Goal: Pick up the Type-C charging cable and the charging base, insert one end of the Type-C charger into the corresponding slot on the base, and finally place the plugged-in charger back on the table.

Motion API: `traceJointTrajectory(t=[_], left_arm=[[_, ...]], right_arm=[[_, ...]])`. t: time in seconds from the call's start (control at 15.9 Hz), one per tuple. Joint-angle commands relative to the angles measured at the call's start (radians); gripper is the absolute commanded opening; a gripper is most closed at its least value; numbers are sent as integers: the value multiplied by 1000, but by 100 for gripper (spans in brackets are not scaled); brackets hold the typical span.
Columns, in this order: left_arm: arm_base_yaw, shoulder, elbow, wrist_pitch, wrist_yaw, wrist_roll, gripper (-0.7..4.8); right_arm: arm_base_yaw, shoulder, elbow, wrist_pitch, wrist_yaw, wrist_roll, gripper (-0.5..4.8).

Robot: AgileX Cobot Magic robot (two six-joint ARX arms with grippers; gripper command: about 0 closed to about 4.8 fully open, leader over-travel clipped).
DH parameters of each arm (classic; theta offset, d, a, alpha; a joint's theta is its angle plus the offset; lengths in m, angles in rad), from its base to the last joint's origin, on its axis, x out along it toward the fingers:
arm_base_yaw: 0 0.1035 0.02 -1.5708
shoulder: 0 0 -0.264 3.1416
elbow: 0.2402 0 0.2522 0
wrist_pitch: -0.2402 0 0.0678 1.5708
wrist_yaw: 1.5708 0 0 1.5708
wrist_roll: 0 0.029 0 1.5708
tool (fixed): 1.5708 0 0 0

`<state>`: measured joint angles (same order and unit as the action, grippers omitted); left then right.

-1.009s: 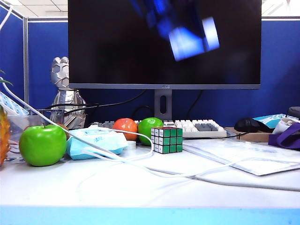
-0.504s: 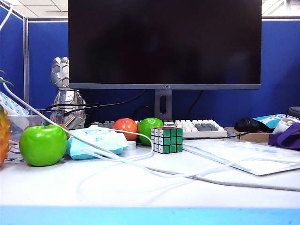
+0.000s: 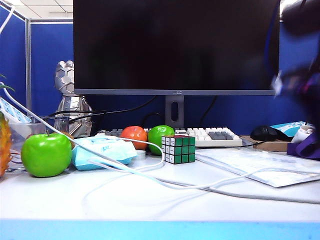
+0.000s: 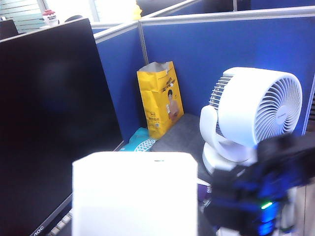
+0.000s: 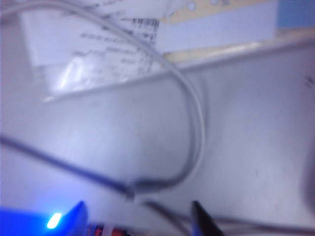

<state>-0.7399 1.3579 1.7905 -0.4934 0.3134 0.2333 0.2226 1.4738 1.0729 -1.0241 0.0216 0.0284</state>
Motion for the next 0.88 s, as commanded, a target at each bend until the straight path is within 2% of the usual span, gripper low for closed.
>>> traceJointTrajectory(t=[0.06,0.32,0.5,0.63,0.82,0.88], left_arm=[[0,-6,4,11,32,-5,-6],[0,-7,4,8,50,-5,-6],[0,-7,4,8,50,-5,-6],[0,-7,4,3,50,-5,-6],[0,-7,4,-6,50,-5,-6],[0,-7,4,-7,50,-5,-6]], right_arm=[[1,107,3,85,20,-60,234],[1,196,3,121,163,-79,230],[0,200,3,166,164,-108,228],[0,207,3,183,162,-109,156],[0,237,1,183,161,-113,156],[-1,261,1,182,164,-113,137]])
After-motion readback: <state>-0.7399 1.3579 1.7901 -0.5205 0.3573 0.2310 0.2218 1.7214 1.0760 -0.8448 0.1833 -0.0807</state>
